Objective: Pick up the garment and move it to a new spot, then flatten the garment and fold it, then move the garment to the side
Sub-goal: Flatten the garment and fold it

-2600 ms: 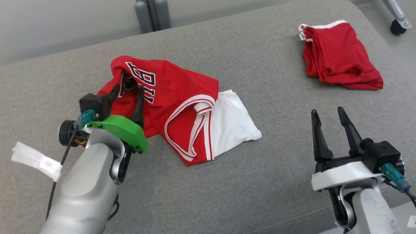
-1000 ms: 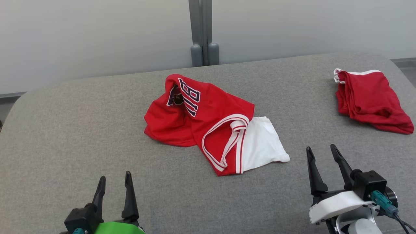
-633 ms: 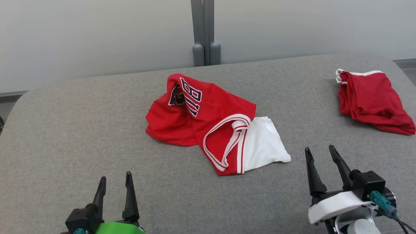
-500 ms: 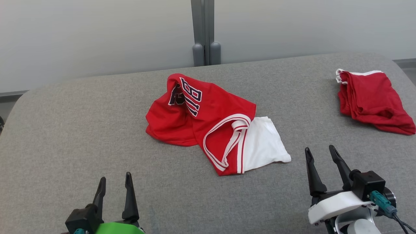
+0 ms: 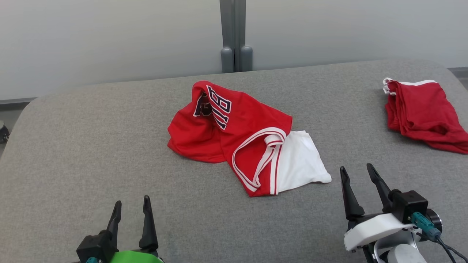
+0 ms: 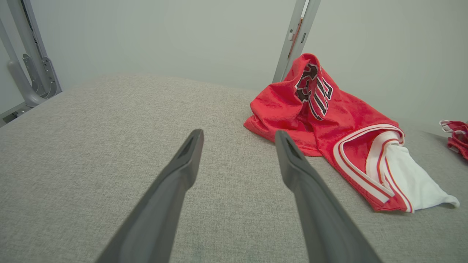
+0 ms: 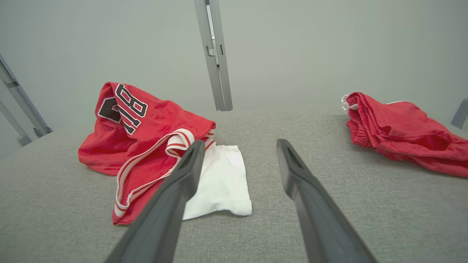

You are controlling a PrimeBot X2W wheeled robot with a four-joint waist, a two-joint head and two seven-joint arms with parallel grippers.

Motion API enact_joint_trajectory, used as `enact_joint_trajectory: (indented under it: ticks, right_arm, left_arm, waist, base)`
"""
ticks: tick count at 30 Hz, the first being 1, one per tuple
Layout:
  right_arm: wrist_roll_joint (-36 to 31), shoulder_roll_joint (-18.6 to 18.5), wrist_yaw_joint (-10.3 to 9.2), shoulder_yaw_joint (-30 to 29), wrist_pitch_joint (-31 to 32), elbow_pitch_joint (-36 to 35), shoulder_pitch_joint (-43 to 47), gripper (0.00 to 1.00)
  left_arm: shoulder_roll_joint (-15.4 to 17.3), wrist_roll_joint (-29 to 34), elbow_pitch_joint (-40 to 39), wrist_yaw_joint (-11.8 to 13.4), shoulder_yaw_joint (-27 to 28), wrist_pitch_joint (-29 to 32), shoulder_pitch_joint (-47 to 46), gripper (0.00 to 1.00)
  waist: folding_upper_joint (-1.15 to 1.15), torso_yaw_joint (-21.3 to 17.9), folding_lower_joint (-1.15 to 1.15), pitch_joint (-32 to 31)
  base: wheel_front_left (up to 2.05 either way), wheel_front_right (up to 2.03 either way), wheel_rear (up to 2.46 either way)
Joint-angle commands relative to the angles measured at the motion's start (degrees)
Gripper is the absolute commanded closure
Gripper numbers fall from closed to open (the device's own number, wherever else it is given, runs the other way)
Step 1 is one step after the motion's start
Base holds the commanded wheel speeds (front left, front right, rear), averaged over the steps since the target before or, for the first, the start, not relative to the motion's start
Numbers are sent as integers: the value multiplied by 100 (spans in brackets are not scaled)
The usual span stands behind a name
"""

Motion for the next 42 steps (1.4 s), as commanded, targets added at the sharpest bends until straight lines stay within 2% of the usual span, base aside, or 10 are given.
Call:
enact_joint_trajectory:
  ticks: [1, 8, 13, 22, 29, 30, 31, 32, 33, 42]
  right_arm:
    - [-76, -12, -9, 16, -17, 68, -132, 0]
    - [-35, -12, -9, 135, 5, 713, -720, 0]
    - [29, -13, -9, 152, 59, 1573, -1396, 0]
    - [79, -16, -9, -218, 32, 3299, -2426, 0]
    - [386, -18, -9, -421, -7, 4317, -3045, 0]
    - [336, -29, -9, -452, -14, 4386, -3117, 20]
    - [308, -38, -9, -497, -20, 4419, -3200, 55]
    - [306, -37, -9, -549, -26, 4334, -3253, 72]
    - [307, -37, -9, -616, -27, 4144, -3285, 100]
    - [295, -20, -9, -760, -15, 2480, -2918, 100]
  left_arm:
    - [-1, 21, 18, -27, 6, -17, -26, 0]
    - [-34, 99, 17, -83, -58, -17, -183, 0]
    - [-62, 148, 22, -113, -128, -17, -285, 0]
    - [-101, 210, 42, -156, -240, -17, -421, 0]
    - [-123, 241, 63, -177, -272, -17, -446, 0]
    - [-125, 239, 69, -178, -280, -17, -448, 0]
    - [-127, 236, 75, -178, -292, -17, -449, 0]
    - [-129, 238, 82, -176, -295, -17, -448, 0]
    - [-130, 245, 87, -167, -292, -17, -441, 0]
    - [-138, 276, 147, -190, -290, -17, -277, 0]
  waist:
    - [0, 79, 0, 29]
    - [0, 509, 0, 187]
    - [0, 912, 0, 343]
    - [0, 1621, 0, 673]
    - [0, 1856, 0, 823]
    - [0, 1867, 0, 825]
    - [0, 1877, 0, 824]
    - [0, 1878, 0, 820]
    - [0, 1865, 0, 804]
    - [0, 1567, 0, 534]
  base:
    - [0, 0, 0]
    - [0, 0, 0]
    - [0, 0, 0]
    - [0, 0, 0]
    - [0, 0, 0]
    - [0, 0, 0]
    - [0, 0, 0]
    - [0, 0, 0]
    - [0, 0, 0]
    - [0, 0, 0]
